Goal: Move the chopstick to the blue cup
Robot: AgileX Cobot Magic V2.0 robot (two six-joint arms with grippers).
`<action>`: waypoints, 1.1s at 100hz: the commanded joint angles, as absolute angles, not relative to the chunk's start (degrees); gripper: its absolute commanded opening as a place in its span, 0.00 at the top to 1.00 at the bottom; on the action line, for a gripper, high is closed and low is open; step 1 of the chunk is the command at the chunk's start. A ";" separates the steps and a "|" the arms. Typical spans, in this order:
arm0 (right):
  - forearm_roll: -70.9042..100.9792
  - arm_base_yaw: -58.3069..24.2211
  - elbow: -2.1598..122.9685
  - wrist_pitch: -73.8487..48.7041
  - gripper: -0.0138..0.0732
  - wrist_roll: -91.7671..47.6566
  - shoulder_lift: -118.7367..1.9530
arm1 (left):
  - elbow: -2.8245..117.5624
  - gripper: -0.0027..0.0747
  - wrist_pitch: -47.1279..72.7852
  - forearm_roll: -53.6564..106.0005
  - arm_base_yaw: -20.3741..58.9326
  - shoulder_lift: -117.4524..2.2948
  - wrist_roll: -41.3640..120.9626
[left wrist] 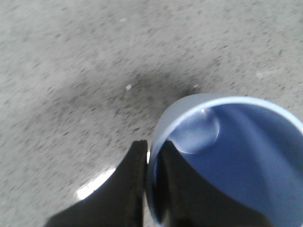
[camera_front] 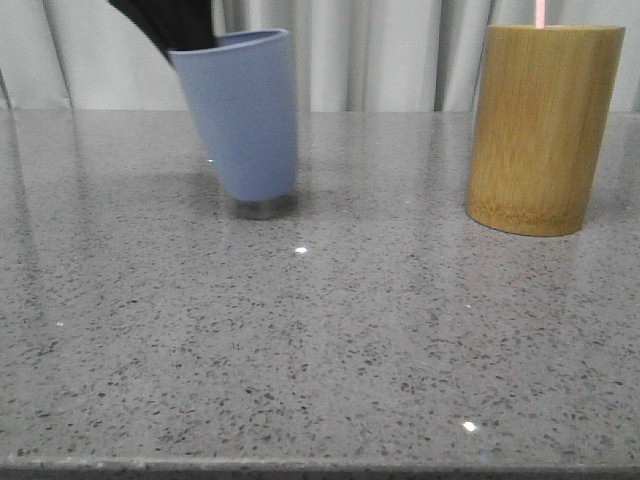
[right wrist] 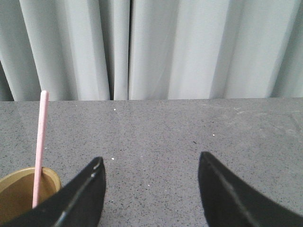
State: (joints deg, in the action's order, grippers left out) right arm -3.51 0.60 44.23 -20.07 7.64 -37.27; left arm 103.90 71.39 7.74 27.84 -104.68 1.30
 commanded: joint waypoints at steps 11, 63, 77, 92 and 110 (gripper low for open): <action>-3.65 1.03 46.16 -14.95 0.33 7.23 -37.52 | 108.20 0.99 72.54 8.89 30.50 -105.21 0.67; -3.65 1.03 46.16 -15.01 0.33 7.23 -37.52 | 110.09 0.57 72.54 11.26 30.59 -105.95 1.28; -3.65 1.03 46.16 -15.06 0.33 7.23 -37.52 | 112.72 0.51 72.54 11.26 30.59 -105.58 1.28; -3.65 1.03 46.16 -15.07 0.33 7.23 -37.52 | 115.97 0.51 72.54 11.26 30.59 -104.18 1.28; -3.65 1.03 46.16 -15.09 0.33 7.23 -37.52 | 116.08 0.51 72.13 6.52 30.59 -99.95 -0.43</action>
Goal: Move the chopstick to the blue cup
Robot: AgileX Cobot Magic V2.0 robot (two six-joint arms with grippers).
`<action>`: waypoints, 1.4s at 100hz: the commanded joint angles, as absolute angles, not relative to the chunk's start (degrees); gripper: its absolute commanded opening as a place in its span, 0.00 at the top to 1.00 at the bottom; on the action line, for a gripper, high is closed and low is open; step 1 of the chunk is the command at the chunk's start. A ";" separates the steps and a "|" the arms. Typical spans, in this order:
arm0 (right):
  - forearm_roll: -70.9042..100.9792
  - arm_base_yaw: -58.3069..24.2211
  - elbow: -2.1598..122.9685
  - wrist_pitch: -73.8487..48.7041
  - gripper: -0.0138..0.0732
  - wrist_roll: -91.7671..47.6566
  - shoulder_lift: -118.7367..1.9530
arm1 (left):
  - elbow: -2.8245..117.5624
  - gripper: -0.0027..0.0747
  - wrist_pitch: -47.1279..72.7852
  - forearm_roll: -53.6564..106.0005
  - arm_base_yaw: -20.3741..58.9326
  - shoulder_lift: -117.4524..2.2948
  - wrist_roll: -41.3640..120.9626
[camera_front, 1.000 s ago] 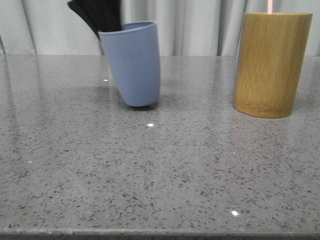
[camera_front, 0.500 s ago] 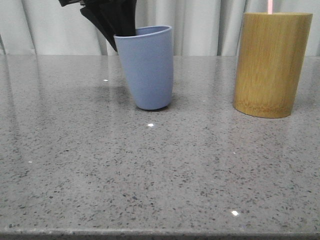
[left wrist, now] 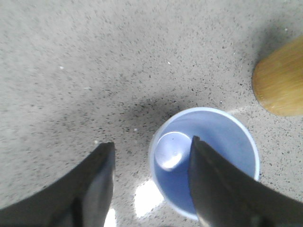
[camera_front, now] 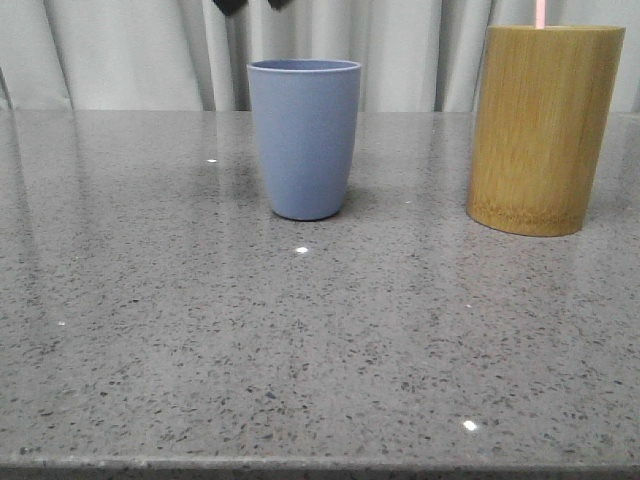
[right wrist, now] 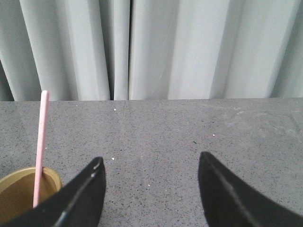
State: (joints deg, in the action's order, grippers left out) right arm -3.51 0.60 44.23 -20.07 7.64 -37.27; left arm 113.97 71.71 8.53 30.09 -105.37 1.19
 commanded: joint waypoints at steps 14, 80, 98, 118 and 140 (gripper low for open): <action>-3.65 1.03 46.16 -14.70 0.33 7.23 -37.52 | 115.66 0.52 69.70 -0.88 30.59 -95.46 -4.54; -3.65 -0.77 46.16 -17.21 0.33 7.23 -37.52 | 86.69 0.52 57.98 -17.72 30.59 -67.60 -16.72; -3.65 -0.77 46.23 -17.70 0.33 7.23 -37.52 | 76.41 0.52 54.70 -17.72 30.59 -60.34 -17.13; -3.60 -0.77 46.35 -18.12 0.33 7.23 -37.76 | 66.51 0.52 51.49 -17.24 30.59 -52.84 -17.35; -2.62 -3.18 50.39 -21.31 0.33 7.23 -42.36 | 59.54 0.52 50.09 -17.02 30.59 -46.03 -17.35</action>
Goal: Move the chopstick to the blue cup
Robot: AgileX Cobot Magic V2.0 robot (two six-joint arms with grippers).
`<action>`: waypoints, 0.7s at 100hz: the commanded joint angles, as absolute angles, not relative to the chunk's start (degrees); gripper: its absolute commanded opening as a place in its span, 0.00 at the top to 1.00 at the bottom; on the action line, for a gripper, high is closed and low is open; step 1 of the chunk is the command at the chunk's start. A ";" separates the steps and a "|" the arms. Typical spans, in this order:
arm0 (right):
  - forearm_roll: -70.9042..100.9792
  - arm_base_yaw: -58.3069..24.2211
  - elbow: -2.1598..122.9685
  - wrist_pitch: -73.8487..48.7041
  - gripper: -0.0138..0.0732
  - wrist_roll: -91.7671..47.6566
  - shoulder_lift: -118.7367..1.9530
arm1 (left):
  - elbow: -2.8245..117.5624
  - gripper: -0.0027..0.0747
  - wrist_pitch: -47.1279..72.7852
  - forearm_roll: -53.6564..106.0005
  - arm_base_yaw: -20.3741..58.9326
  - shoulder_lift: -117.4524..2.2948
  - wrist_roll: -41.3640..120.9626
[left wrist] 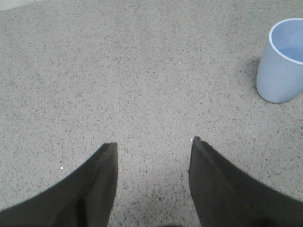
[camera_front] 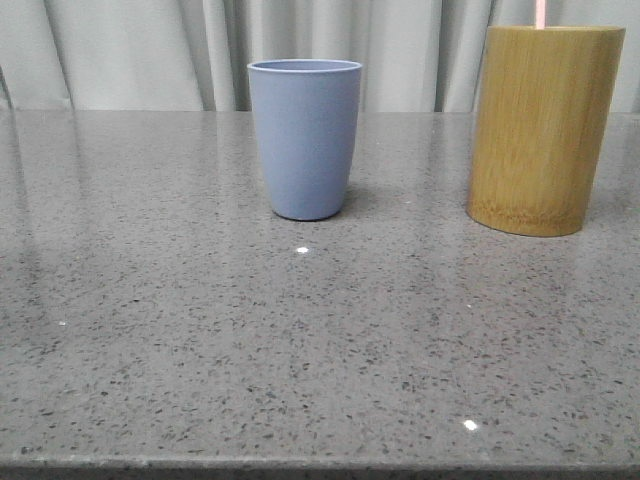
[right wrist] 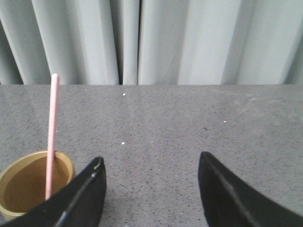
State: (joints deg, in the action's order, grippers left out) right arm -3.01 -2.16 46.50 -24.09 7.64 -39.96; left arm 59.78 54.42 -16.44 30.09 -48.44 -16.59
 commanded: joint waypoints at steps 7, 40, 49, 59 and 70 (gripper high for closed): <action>-2.28 -4.42 53.06 -22.62 0.33 7.23 -44.83 | 58.55 0.52 50.09 -17.02 30.59 -44.69 -17.35; 2.38 -10.68 66.48 -29.05 0.33 7.23 -59.71 | 57.45 0.52 49.74 -15.95 30.59 -43.16 -17.45; 3.43 -12.13 69.01 -29.45 0.33 7.23 -63.29 | 57.45 0.52 49.74 -15.95 30.59 -43.16 -17.45; 4.00 -13.41 71.48 -29.72 0.33 7.23 -66.85 | 57.45 0.52 49.97 -15.95 30.59 -43.16 -17.45; 4.10 -14.36 73.20 -29.60 0.33 7.23 -70.23 | 57.45 0.52 50.67 -15.95 30.59 -43.16 -17.45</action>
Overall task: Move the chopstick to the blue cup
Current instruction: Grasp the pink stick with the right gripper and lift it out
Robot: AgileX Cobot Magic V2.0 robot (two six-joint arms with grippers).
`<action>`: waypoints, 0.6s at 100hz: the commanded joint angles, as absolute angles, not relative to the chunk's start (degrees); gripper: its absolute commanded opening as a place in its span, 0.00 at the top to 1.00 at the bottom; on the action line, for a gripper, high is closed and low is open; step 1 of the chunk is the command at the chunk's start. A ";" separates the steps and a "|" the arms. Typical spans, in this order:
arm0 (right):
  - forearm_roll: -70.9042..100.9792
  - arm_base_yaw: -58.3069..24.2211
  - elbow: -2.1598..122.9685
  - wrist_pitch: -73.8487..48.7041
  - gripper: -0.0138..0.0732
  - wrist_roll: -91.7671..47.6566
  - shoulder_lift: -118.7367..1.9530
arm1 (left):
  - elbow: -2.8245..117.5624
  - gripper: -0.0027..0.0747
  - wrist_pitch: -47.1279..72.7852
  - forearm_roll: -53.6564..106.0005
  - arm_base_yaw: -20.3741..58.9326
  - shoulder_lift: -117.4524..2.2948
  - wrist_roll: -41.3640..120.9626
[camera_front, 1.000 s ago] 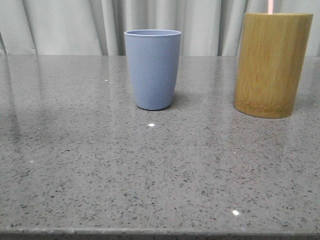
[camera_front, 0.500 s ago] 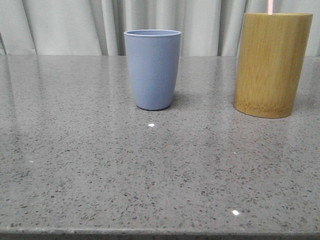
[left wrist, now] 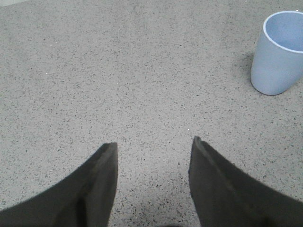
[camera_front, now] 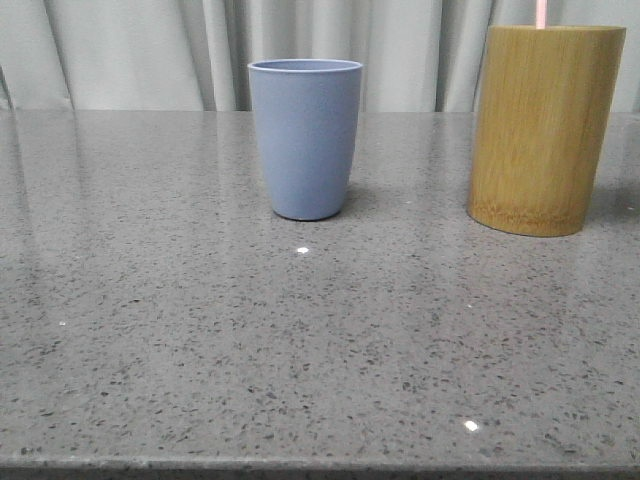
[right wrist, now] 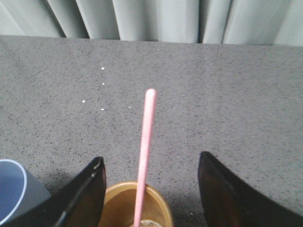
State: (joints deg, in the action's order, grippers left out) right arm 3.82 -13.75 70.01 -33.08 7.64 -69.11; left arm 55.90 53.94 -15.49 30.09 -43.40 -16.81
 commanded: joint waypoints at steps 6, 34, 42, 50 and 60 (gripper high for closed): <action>4.10 -14.47 74.09 -29.66 0.33 7.23 -71.75 | 57.45 0.52 51.26 -15.95 30.59 -43.16 -17.45; 4.10 -14.47 76.18 -27.01 0.33 7.23 -77.38 | 57.45 0.52 51.53 -15.95 30.59 -43.16 -17.45; 4.10 -14.47 76.18 -26.47 0.33 7.23 -78.37 | 57.45 0.52 51.66 -15.95 30.59 -43.16 -17.45; 4.10 -14.47 76.18 -25.17 0.33 7.23 -79.16 | 57.45 0.52 51.66 -15.95 30.59 -43.16 -17.45; 4.10 -14.47 76.18 -23.30 0.33 7.23 -79.66 | 57.45 0.52 51.66 -15.95 30.59 -43.16 -17.45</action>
State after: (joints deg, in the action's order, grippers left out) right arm 4.04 -14.31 73.77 -29.01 7.64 -80.90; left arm 55.90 54.81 -15.49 30.09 -43.40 -16.81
